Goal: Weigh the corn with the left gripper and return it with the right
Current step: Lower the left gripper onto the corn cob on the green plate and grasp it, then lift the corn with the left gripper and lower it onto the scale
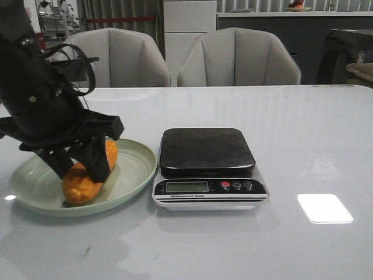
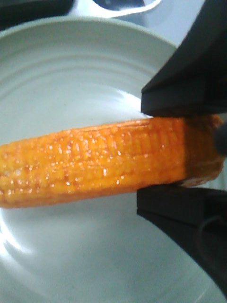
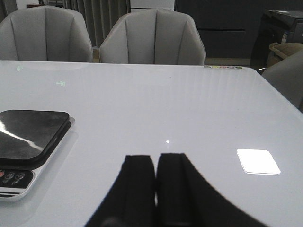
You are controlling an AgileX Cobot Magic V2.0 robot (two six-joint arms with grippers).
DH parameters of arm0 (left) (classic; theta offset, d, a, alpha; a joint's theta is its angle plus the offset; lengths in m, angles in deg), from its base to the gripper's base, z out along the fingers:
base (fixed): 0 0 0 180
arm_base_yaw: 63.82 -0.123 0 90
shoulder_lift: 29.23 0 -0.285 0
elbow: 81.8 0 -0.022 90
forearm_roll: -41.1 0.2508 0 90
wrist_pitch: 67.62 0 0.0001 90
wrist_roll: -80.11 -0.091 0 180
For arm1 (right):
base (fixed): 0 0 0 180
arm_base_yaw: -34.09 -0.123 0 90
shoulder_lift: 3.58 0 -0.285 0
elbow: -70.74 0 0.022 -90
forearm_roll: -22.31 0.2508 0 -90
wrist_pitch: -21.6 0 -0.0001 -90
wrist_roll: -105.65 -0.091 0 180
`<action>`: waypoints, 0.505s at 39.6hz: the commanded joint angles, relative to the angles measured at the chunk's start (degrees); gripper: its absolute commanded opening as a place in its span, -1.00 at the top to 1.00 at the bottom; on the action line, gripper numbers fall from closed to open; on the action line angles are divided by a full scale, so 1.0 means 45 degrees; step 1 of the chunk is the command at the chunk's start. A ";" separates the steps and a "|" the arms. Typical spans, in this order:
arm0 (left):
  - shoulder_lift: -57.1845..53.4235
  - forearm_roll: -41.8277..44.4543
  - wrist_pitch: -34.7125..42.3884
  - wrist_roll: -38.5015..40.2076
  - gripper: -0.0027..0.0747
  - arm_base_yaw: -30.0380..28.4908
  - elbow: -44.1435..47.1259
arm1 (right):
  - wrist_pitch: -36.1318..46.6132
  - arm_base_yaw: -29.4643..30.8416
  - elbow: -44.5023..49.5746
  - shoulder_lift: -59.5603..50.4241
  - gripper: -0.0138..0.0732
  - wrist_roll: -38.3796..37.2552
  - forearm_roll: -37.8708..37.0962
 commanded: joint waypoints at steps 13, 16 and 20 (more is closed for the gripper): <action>-0.0400 -0.0613 -0.0513 0.0003 0.64 0.1442 -0.3744 | 0.1024 0.0035 0.0144 -0.0265 0.30 0.0022 -0.0078; -0.0157 -0.1061 -0.0449 0.0003 0.64 0.1815 -0.4194 | 0.1024 0.0035 0.0144 -0.0265 0.30 0.0022 -0.0078; 0.0218 -0.1861 -0.0339 0.0003 0.64 0.2135 -0.4610 | 0.1024 0.0035 0.0144 -0.0265 0.30 0.0022 -0.0078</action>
